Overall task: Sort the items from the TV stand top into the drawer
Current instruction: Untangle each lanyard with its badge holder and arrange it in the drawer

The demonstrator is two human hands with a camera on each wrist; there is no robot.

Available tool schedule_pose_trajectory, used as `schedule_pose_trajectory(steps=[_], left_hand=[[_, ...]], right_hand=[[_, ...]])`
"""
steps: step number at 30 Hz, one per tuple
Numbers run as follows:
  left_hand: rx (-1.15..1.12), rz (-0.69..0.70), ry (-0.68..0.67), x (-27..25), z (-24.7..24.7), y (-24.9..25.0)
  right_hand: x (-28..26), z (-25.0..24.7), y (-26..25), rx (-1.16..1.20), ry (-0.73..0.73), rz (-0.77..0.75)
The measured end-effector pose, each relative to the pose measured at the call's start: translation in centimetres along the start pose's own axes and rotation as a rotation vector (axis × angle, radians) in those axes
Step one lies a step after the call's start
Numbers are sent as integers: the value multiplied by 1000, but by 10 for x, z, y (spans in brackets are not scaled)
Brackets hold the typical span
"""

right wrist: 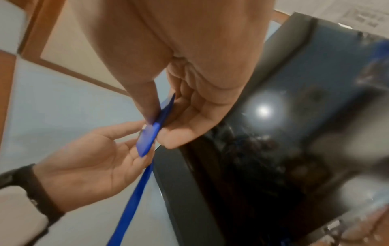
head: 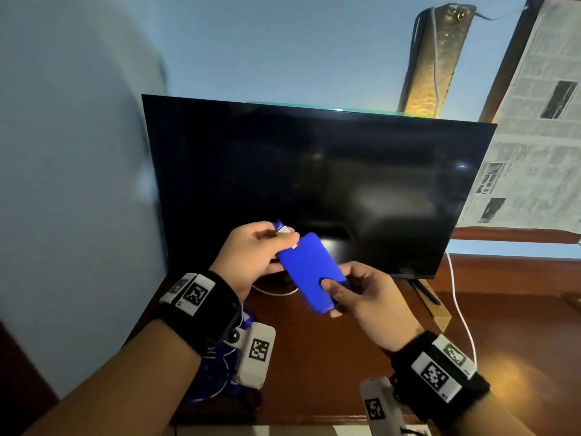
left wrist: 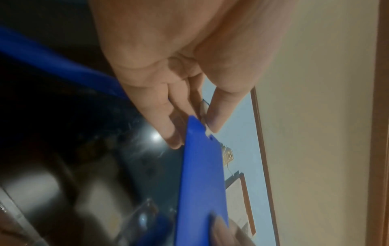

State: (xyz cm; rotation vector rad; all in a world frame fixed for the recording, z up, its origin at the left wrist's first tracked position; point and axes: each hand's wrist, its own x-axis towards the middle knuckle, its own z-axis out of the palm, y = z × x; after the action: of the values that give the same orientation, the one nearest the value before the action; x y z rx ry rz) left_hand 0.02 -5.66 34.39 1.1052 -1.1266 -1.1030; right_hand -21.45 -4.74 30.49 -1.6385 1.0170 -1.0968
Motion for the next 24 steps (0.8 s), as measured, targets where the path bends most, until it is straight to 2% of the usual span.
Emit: schedule_pose_trajectory(steps=[6, 8, 10, 13, 15, 17, 18, 20, 22, 24], left_hand=[[-250, -16, 107, 16, -53, 28], [-229, 30, 176, 24, -77, 34], [-167, 47, 269, 29, -100, 35], [-56, -14, 440, 40, -132, 22], [122, -132, 573, 48, -152, 4], [517, -254, 677, 48, -160, -13], [663, -255, 710, 44, -156, -20], [735, -181, 688, 29, -133, -24], [772, -118, 607, 22, -110, -29], [748, -158, 550, 20, -94, -26]], right_hand=[[4, -18, -5, -99, 104, -88], [4, -23, -1, -120, 138, -98], [5, -30, 6, -254, 194, -138], [9, -37, 14, -466, 266, -251], [11, -36, 13, -549, 297, -358], [13, -32, 7, -572, 296, -425], [14, -29, 4, -577, 286, -453], [17, -22, -2, -587, 251, -515], [20, -17, -6, -604, 215, -601], [23, -15, -8, -645, 195, -671]])
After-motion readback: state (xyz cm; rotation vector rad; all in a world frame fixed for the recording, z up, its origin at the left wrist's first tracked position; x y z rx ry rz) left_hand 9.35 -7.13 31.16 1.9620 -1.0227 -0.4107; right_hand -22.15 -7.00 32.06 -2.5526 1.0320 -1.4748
